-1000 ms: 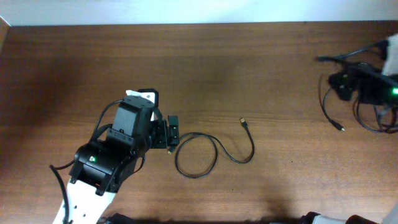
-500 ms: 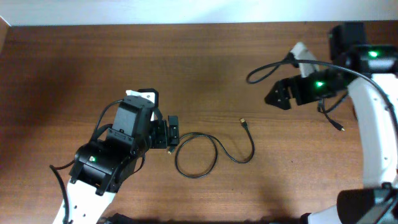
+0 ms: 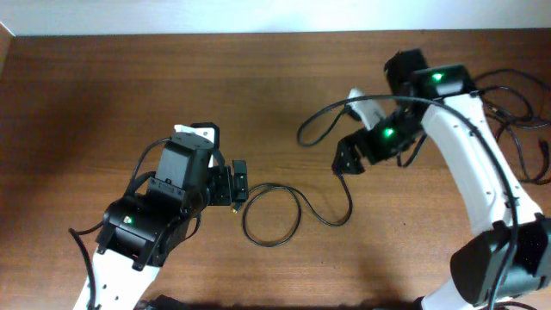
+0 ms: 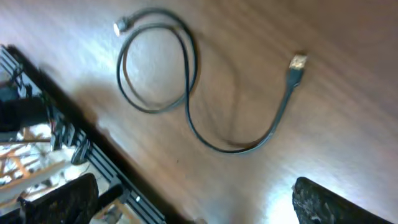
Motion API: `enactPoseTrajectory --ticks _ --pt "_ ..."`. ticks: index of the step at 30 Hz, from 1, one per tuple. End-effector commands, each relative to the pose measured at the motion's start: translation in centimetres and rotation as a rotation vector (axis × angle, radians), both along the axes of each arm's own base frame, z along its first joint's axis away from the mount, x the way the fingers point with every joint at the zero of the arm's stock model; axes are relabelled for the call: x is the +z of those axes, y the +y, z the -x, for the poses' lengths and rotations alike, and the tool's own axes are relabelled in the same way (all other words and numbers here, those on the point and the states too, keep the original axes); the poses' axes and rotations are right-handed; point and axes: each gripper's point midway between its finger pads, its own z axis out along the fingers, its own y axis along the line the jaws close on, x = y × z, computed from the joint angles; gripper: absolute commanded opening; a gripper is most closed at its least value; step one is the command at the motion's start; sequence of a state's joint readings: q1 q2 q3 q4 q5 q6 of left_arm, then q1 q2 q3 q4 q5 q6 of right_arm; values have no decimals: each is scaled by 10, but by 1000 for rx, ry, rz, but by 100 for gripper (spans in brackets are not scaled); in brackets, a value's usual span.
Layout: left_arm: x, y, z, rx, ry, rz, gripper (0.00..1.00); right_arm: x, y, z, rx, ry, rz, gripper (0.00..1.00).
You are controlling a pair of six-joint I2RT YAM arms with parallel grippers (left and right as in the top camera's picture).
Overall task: Untangle cables
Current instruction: 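Reach the right gripper to the last cable near the left gripper and grasp it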
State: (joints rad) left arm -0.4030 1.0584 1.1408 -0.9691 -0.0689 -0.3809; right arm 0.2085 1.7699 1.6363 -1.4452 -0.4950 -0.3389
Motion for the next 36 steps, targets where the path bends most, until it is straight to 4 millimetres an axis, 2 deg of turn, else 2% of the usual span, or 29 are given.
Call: enactPoseTrajectory --ticks 1,5,11,16,22,27,30,33,35,36 --pt "2 2 -2 -6 -12 -20 99 -29 9 17 46 58 18 99" --pt "2 2 -2 -6 -12 -20 99 -60 19 30 77 86 9 99" --pt "2 2 -2 -6 -12 -20 99 -86 42 44 107 96 -99 99" --pt "2 2 -2 -6 -12 -20 99 -104 47 45 111 72 -107 99" --pt "2 2 -2 -6 -12 -20 99 -141 57 59 172 13 -125 100" --pt "2 2 -2 -6 -12 -20 99 -154 61 66 198 -11 -132 89" --pt "2 2 -2 -6 -12 -20 99 -155 64 70 209 -8 -133 72" --pt "2 2 -2 -6 -13 -21 99 -155 67 72 223 -11 -133 62" --pt "2 2 -2 -6 -12 -20 99 -155 69 74 233 -10 -133 52" --pt "2 2 -2 -6 -12 -20 99 -155 70 75 236 -10 -133 42"
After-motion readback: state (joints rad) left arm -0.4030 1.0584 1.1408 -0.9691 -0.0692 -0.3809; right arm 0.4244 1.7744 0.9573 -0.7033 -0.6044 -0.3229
